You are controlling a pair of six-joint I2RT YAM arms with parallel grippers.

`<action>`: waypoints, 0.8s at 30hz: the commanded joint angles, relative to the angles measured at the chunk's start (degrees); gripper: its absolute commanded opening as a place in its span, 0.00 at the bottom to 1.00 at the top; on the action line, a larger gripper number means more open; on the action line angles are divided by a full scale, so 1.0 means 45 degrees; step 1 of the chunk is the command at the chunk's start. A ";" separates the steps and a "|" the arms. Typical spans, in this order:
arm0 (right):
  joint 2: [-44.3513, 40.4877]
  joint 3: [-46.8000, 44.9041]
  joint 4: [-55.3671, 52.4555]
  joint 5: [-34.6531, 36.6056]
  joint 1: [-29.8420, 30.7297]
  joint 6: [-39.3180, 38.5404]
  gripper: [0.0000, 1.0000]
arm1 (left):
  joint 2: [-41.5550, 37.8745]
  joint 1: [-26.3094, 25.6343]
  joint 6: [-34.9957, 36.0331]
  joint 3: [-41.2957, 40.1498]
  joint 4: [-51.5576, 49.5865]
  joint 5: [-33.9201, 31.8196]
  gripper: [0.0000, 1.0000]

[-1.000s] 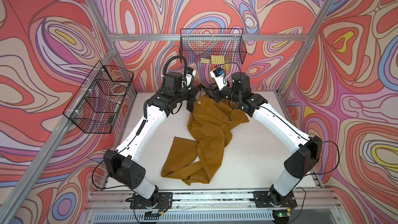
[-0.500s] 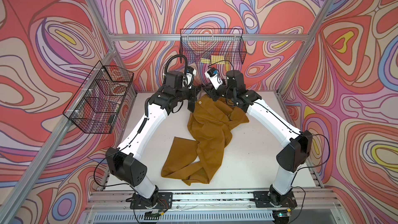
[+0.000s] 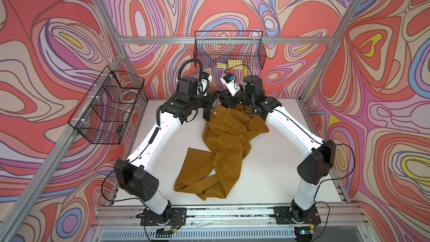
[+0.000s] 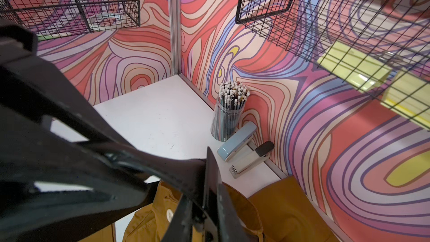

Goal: Remove the belt from the trousers

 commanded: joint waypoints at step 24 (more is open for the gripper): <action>0.0417 0.0844 -0.1168 -0.0245 0.0011 0.0459 0.25 | -0.0062 -0.0052 -0.0420 0.0655 0.0326 0.0765 0.00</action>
